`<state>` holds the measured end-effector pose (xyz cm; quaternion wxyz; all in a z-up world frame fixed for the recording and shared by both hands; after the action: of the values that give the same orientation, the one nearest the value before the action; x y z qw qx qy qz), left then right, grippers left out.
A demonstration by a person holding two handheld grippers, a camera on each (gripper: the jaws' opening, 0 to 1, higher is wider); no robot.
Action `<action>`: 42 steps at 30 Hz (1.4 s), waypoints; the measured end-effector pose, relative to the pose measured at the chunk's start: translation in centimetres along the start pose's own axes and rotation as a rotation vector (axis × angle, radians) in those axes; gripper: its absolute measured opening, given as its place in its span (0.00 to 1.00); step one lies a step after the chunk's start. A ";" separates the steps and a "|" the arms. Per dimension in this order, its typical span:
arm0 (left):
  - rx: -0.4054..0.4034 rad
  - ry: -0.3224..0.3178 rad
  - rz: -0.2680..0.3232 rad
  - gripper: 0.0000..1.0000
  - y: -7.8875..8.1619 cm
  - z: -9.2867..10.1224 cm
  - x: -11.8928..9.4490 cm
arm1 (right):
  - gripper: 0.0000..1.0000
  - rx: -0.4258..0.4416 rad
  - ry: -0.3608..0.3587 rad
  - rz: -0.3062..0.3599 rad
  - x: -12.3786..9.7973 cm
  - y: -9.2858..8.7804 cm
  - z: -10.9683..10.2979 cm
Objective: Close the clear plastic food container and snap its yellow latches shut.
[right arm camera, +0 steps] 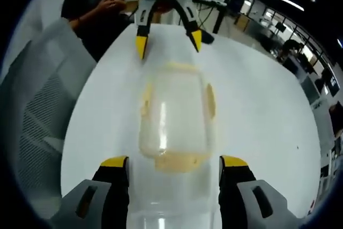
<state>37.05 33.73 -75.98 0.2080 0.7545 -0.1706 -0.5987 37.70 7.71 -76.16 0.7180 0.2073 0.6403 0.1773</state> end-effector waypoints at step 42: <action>0.077 -0.101 -0.048 0.60 0.2 -2.1 2.5 | 0.60 0.045 0.051 -0.065 1.8 -0.3 1.5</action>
<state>39.67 32.57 -77.54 0.1554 0.7345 -0.1858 -0.6339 39.42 8.27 -77.71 0.7019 0.1982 0.6686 0.1447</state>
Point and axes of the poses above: the point that each gripper's makers call its tool centre point, and the gripper's own axes: x roughly forward along the fingers, z roughly to its right, y roughly out of its top, the point moved 9 cm from there along -x, roughly backward along the fingers, and after that the axes turned 4 degrees about x, right-handed, at the moved point
